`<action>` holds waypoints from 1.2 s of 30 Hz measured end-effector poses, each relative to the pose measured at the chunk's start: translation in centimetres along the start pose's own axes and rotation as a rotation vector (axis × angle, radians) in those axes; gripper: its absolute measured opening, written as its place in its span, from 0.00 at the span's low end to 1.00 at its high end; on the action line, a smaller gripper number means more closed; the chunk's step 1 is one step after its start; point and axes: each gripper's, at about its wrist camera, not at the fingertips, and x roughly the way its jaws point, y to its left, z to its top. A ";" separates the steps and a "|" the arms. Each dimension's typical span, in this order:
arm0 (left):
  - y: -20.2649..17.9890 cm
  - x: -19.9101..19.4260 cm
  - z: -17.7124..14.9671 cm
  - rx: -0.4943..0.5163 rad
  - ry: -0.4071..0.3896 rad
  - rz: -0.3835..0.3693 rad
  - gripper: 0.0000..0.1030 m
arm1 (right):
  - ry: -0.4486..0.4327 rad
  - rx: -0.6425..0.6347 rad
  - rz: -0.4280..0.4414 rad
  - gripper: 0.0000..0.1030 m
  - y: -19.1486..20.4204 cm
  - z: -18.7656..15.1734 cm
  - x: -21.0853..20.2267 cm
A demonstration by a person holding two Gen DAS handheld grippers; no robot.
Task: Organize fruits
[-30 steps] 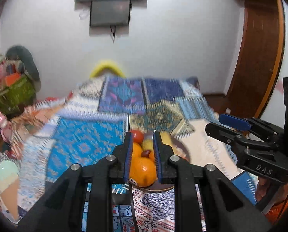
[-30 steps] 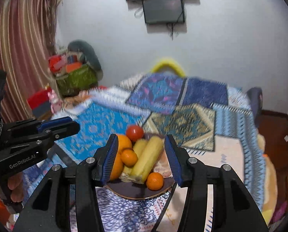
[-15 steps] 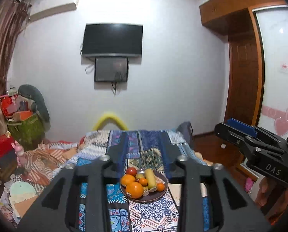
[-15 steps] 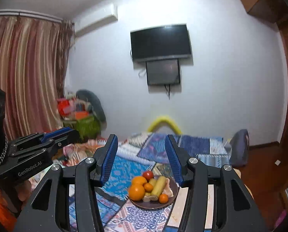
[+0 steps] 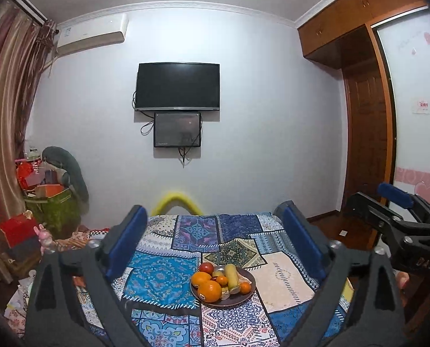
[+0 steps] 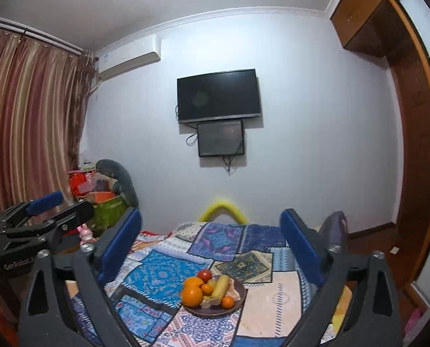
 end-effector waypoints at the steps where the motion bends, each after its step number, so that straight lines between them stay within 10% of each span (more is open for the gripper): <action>1: 0.0 -0.1 0.0 -0.002 0.002 -0.001 0.97 | -0.006 -0.004 -0.013 1.00 0.1 0.0 -0.1; 36: -0.7 -0.5 -0.4 0.019 0.015 0.018 1.00 | 0.001 -0.030 -0.036 1.00 0.5 -0.3 -2.0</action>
